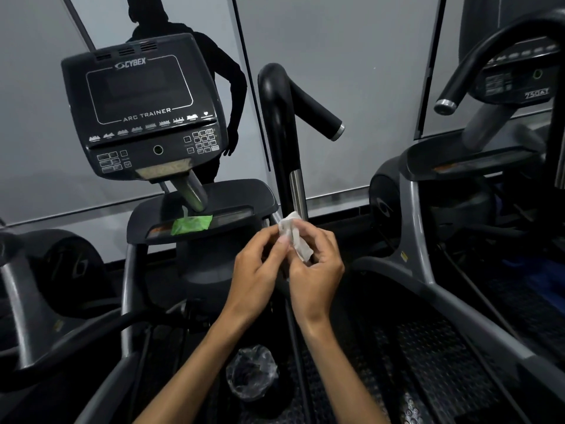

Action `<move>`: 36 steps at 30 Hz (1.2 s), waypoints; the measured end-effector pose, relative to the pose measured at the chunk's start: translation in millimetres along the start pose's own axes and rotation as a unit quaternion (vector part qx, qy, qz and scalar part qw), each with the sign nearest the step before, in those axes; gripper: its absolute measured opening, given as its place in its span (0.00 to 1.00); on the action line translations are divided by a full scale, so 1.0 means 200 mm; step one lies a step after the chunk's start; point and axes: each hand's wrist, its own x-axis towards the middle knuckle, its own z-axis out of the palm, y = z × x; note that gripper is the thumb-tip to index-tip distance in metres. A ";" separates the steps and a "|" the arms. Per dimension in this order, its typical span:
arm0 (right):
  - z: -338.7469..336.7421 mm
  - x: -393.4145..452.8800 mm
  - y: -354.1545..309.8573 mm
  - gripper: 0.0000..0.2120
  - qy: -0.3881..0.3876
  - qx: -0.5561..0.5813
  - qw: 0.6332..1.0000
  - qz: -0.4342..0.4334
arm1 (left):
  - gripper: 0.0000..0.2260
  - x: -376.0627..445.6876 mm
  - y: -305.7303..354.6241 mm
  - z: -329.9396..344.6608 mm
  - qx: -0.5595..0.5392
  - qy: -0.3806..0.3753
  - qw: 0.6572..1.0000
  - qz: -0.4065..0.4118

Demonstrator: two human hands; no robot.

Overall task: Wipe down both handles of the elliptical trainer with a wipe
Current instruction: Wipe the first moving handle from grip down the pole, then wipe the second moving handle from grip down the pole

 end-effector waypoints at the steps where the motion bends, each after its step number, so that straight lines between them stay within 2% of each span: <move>1: 0.01 -0.01 -0.01 0.14 -0.008 0.017 1.000 0.011 | 0.09 0.01 0.01 -0.01 -0.033 0.005 0.999 -0.016; 5: 0.03 -0.05 -0.03 0.18 -0.047 0.110 0.988 0.098 | 0.06 0.03 0.03 -0.09 -0.128 0.052 0.986 -0.096; 9: 0.08 -0.06 -0.03 0.14 -0.100 0.146 0.971 0.163 | 0.04 0.03 0.04 -0.20 -0.155 0.091 0.973 -0.142; 15: 0.26 -0.20 -0.04 0.02 -0.185 0.200 0.931 0.243 | 0.04 -0.05 0.06 -0.41 -0.111 0.158 0.972 -0.131; 17: 0.32 -0.25 -0.06 0.08 -0.221 0.202 0.917 0.264 | 0.02 -0.08 0.07 -0.49 -0.072 0.161 0.978 -0.112; 22: 0.46 -0.32 -0.13 0.07 -0.249 0.211 0.908 0.262 | 0.05 -0.15 0.08 -0.68 -0.033 0.179 0.978 -0.101; 25: 0.56 -0.37 -0.16 0.09 -0.261 0.199 0.911 0.251 | 0.03 -0.18 0.07 -0.79 -0.019 0.209 0.973 -0.097; 27: 0.65 -0.43 -0.20 0.14 -0.276 0.204 0.905 0.252 | 0.04 -0.21 0.08 -0.87 -0.021 0.225 0.969 -0.096; 31: 0.83 -0.53 -0.25 0.24 -0.328 0.224 0.883 0.249 | 0.12 -0.30 0.12 -1.05 -0.051 0.219 0.969 -0.099; 34: 0.95 -0.61 -0.30 0.21 -0.359 0.190 0.883 0.236 | 0.16 -0.37 0.13 -1.23 -0.053 0.226 0.968 -0.090; 36: 1.04 -0.65 -0.33 0.16 -0.383 0.165 0.881 0.225 | 0.15 -0.42 0.13 -1.37 -0.020 0.234 0.970 -0.068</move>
